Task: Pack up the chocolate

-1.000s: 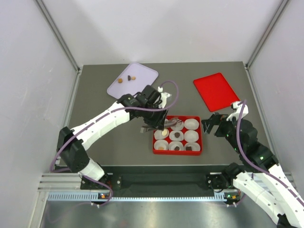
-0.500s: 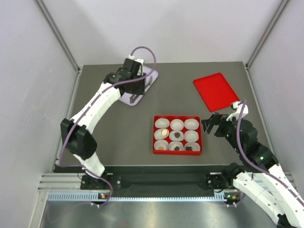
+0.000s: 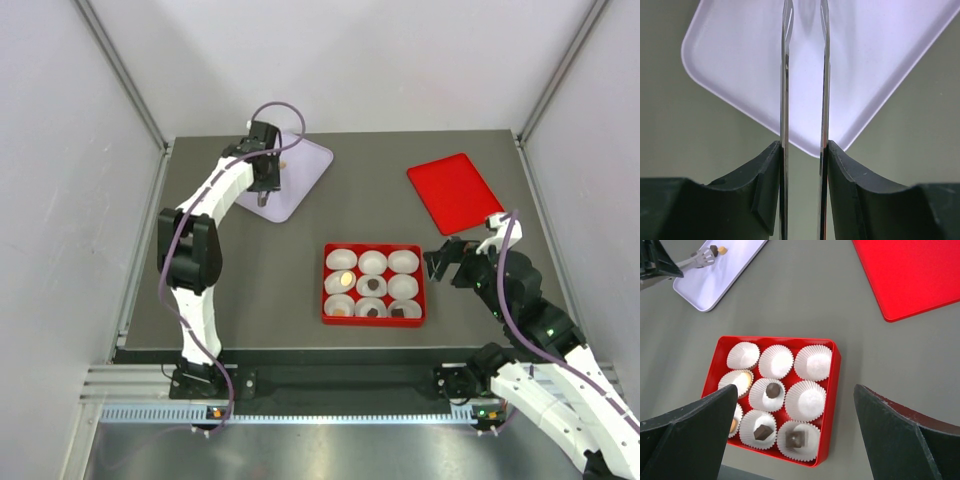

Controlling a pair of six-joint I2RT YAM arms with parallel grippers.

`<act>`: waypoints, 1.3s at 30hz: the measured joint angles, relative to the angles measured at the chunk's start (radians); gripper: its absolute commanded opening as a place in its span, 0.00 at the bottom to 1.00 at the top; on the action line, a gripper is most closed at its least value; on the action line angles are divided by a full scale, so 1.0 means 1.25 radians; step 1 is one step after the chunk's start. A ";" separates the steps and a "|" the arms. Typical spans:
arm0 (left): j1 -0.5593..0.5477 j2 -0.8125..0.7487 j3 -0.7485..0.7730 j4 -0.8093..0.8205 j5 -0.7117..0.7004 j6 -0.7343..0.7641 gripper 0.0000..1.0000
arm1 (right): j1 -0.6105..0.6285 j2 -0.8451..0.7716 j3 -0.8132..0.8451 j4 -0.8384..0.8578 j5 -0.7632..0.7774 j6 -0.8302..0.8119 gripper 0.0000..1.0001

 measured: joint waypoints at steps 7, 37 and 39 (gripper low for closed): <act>0.007 0.058 0.022 0.017 0.000 0.003 0.45 | 0.000 0.016 -0.003 0.016 0.000 -0.005 1.00; 0.025 0.130 0.140 0.011 0.013 0.042 0.31 | 0.000 0.050 -0.017 0.035 -0.001 -0.011 1.00; 0.024 0.122 0.133 0.005 0.024 0.038 0.31 | 0.000 0.049 -0.017 0.035 -0.001 -0.011 1.00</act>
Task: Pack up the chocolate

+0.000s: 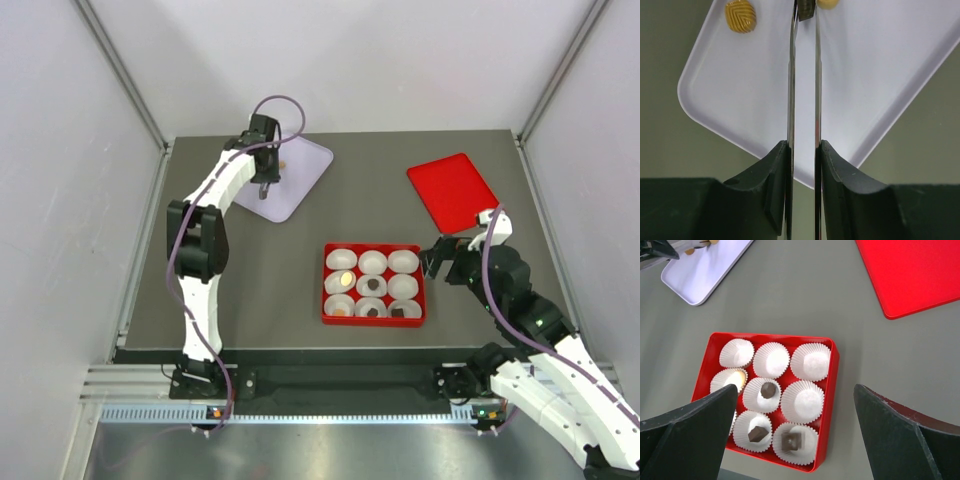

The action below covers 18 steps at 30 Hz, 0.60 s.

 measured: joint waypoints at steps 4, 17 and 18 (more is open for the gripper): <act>-0.003 -0.061 -0.056 -0.007 0.031 -0.020 0.30 | 0.000 -0.010 0.000 -0.001 0.000 0.000 1.00; -0.085 -0.323 -0.219 0.003 0.094 -0.043 0.30 | 0.000 -0.021 0.000 -0.025 -0.001 0.009 1.00; -0.095 -0.336 -0.227 0.002 0.100 -0.045 0.30 | 0.000 -0.023 0.000 -0.027 -0.001 0.011 1.00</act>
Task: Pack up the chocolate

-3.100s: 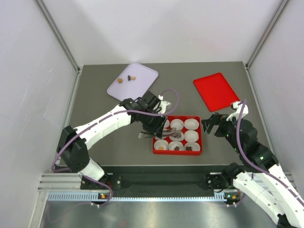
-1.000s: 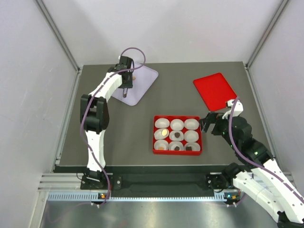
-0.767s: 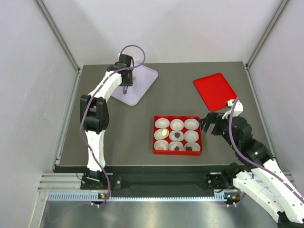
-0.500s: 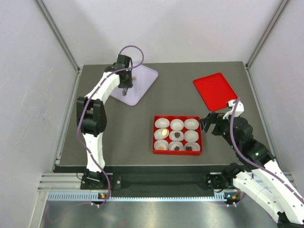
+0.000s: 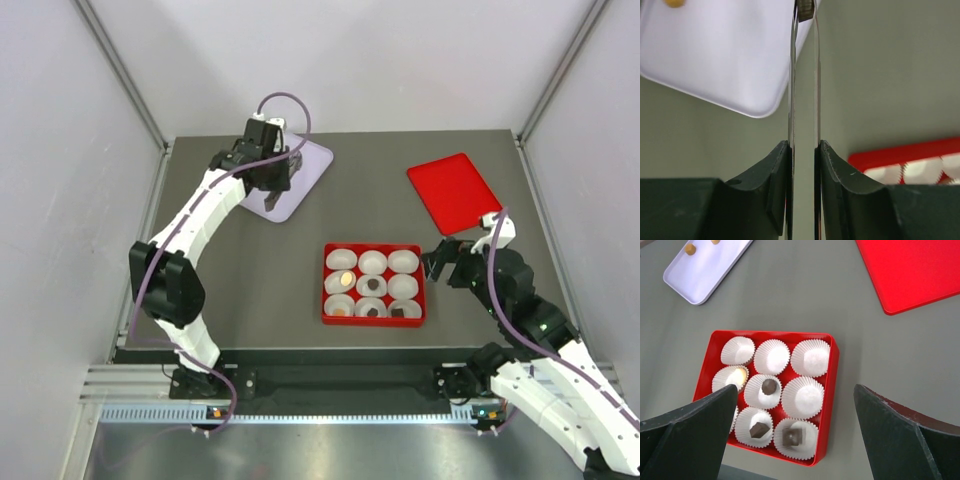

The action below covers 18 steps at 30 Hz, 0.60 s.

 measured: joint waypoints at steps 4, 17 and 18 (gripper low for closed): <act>-0.055 -0.032 -0.023 0.001 0.015 0.000 0.30 | 0.000 -0.010 0.000 -0.005 0.001 0.005 1.00; -0.243 -0.136 -0.110 -0.003 0.124 -0.017 0.31 | 0.000 -0.031 0.026 -0.057 0.022 0.010 1.00; -0.252 -0.144 -0.114 -0.003 0.135 -0.021 0.31 | 0.000 -0.034 0.027 -0.060 0.026 0.010 1.00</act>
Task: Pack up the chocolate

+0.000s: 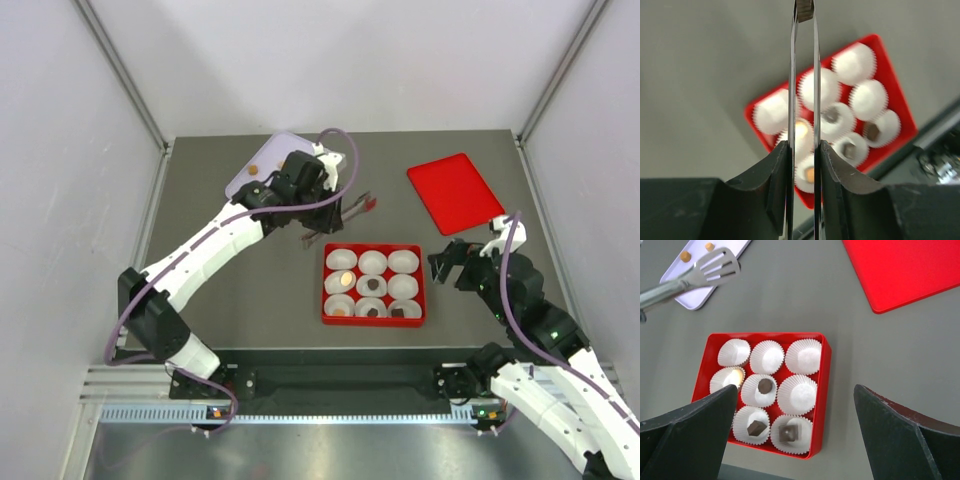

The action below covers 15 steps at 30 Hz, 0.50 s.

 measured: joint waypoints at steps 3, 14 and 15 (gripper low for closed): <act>-0.038 -0.019 -0.013 0.001 0.035 -0.013 0.31 | 0.000 -0.004 0.001 -0.005 0.012 0.000 1.00; -0.175 -0.027 -0.082 0.012 0.122 -0.039 0.31 | 0.000 -0.004 0.001 -0.010 0.032 0.007 1.00; -0.182 -0.027 -0.089 0.016 0.129 -0.042 0.31 | 0.000 -0.004 0.001 -0.010 0.033 0.007 1.00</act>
